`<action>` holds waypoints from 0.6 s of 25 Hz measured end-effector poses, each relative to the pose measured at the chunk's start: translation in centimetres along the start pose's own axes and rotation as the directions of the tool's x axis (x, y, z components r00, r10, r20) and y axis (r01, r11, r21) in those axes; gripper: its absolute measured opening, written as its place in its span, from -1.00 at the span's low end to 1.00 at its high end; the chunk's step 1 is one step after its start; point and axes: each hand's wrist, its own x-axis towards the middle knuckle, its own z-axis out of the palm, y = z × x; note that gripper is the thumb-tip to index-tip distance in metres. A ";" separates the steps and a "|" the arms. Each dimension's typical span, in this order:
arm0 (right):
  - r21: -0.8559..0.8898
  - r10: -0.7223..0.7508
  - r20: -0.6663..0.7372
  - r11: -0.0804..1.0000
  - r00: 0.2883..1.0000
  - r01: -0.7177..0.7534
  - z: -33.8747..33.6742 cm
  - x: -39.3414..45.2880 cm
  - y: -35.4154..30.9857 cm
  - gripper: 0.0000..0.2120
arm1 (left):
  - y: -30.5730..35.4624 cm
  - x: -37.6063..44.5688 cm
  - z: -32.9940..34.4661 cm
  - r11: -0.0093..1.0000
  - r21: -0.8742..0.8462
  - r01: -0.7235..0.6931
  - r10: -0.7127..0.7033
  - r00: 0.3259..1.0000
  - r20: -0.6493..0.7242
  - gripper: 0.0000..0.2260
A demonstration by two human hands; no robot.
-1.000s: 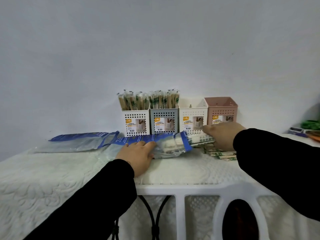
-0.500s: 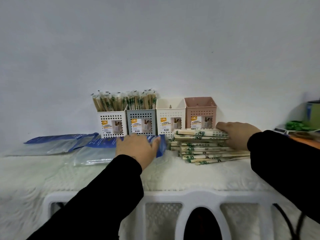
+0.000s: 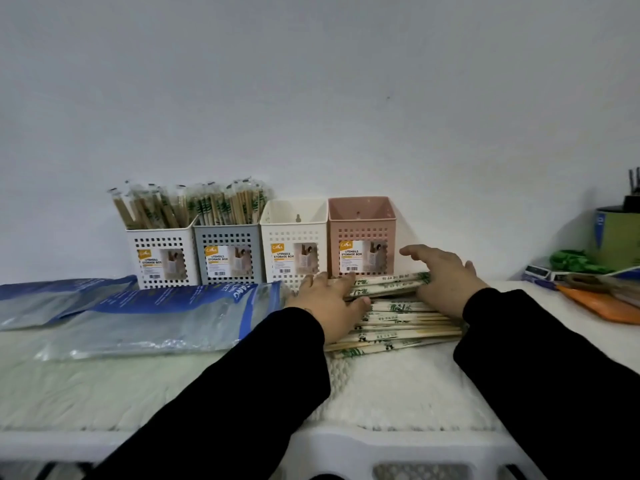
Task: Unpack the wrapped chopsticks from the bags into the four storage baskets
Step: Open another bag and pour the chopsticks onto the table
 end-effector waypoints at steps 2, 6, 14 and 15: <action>0.307 0.062 -0.016 0.950 0.998 -0.054 -1.0 -0.2 1.2 -0.44 | -0.2 0.4 0.2 1.000 -0.012 -0.007 0.007 1.000 -0.010 -0.45; 0.468 0.343 -0.074 0.841 0.936 -0.271 -2.1 0.6 2.5 -0.75 | -1.2 0.9 -0.1 0.954 -0.291 0.073 -0.108 0.989 -0.104 -0.49; 0.157 0.285 0.087 0.942 0.955 -0.296 0.3 0.0 0.5 -0.55 | -1.8 2.0 0.0 0.826 -0.452 0.336 -0.371 0.928 0.012 -0.41; 0.177 0.330 0.077 0.924 0.941 -0.339 0.0 0.0 0.5 -0.55 | -1.7 1.8 -0.2 0.822 -0.452 0.348 -0.377 0.926 0.028 -0.40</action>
